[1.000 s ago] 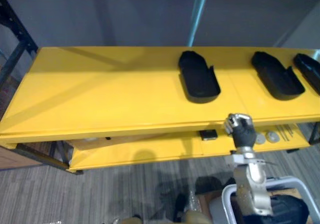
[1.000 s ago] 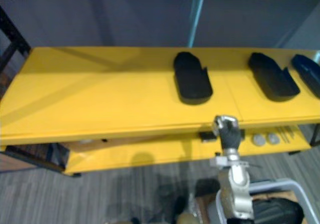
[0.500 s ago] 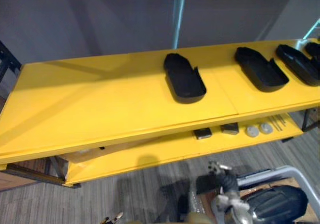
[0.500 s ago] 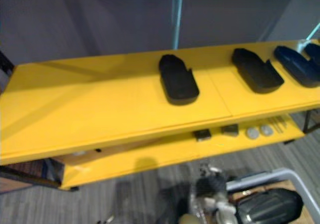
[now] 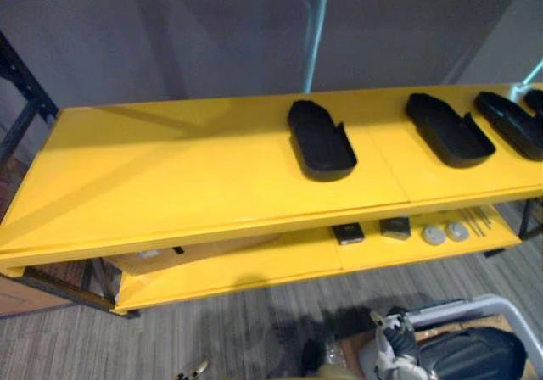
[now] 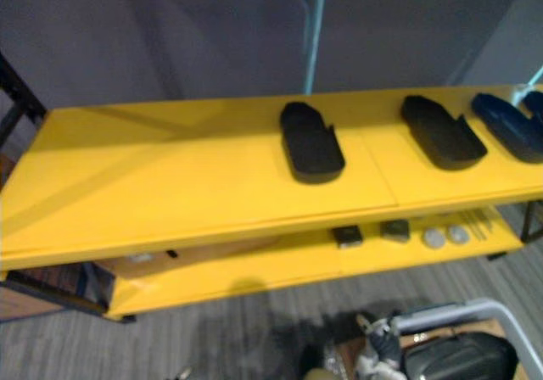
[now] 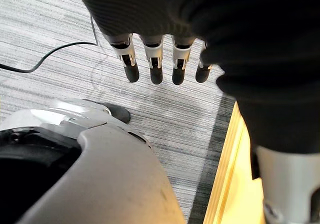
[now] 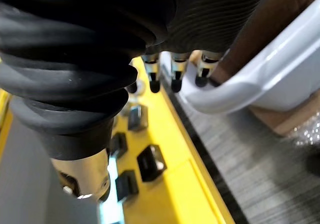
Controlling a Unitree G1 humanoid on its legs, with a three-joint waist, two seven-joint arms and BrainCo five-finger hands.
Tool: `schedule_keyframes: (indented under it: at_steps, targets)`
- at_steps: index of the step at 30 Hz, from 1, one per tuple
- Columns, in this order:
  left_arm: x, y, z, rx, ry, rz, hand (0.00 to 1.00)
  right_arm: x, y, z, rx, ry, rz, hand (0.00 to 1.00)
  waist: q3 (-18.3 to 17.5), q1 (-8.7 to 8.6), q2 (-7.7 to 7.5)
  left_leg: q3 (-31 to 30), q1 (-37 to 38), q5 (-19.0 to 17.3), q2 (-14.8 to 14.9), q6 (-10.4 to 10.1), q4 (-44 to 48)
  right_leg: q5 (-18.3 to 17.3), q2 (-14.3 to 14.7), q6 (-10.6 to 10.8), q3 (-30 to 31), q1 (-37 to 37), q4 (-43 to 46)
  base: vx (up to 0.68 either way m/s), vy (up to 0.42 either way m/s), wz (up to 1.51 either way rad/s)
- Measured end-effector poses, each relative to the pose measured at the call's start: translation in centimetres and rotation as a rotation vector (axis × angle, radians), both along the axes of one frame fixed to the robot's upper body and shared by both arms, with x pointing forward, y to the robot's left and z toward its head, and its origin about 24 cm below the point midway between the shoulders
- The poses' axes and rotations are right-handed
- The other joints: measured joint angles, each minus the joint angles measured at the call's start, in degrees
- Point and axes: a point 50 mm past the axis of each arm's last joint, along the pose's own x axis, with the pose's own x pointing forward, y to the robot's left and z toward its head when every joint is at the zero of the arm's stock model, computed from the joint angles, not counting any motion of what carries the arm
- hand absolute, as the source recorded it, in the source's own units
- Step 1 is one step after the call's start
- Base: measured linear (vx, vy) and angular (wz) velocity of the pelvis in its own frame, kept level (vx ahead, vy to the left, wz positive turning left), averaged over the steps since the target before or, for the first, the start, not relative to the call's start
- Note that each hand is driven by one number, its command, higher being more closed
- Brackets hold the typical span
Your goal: Walk over and take plastic housings, then place them on the shelf
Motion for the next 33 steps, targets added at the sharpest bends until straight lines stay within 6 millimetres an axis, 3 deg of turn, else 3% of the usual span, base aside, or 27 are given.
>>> schedule_keyframes:
  at_steps: [9, 10, 11, 17, 26, 33]
  targets:
    - [0.3, 0.4, 0.1, 0.007, -0.009, -0.013, 0.00, 0.6, -1.8, -1.3, 0.126, 0.130, -0.016, 0.00, -0.4, 0.24, -0.60, -2.5, -0.2, 0.4, -0.8, 0.6, -0.2, -0.3, -1.1, 0.3, -2.3, 1.0, 0.0, 0.01, -0.004, 0.14]
    - [0.3, 0.4, 0.1, 0.007, -0.009, -0.014, 0.00, 0.3, -1.6, -1.5, 0.149, 0.144, -0.003, 0.00, -0.5, 0.22, -0.60, -2.9, -0.2, 0.5, -1.0, 0.8, -0.2, -0.3, -1.4, 0.4, -3.0, 1.3, 0.0, 0.00, 0.019, 0.19]
    - [-0.1, 0.6, 0.0, -0.003, 0.020, 0.011, 0.00, -0.5, -0.3, -2.5, 0.219, 0.192, 0.025, 0.00, -1.5, 0.47, -1.60, -4.0, -0.1, 0.9, -1.8, 1.2, -0.4, -0.1, -2.2, 0.7, -3.6, 1.8, 0.0, 0.00, 0.015, 0.12]
    - [-0.1, 0.6, 0.0, -0.001, 0.021, 0.012, 0.00, -0.5, -0.3, -2.6, 0.227, 0.190, 0.032, 0.00, -1.5, 0.43, -1.59, -4.0, -0.1, 0.9, -1.8, 1.2, -0.4, -0.2, -2.2, 0.7, -3.6, 1.8, 0.0, 0.00, 0.000, 0.00]
    - [-0.1, 0.5, -0.1, 0.072, 0.069, 0.023, 0.00, -2.8, 2.0, -3.6, 0.383, 0.201, 0.057, 0.00, -1.4, -0.03, -1.04, -4.0, -0.1, 0.9, -1.8, 1.3, -0.9, -0.5, -2.0, 0.9, -3.2, 1.7, 0.0, 0.01, 0.001, 0.00]
    - [0.2, 0.4, -0.1, 0.124, 0.070, -0.023, 0.00, -2.9, 2.4, -3.7, 0.426, 0.183, 0.091, 0.00, -1.1, -0.18, -0.33, -4.2, 0.0, 0.9, -2.2, 1.3, -0.9, -0.5, -1.9, 0.9, -3.1, 1.7, 0.5, 0.01, 0.000, 0.00]
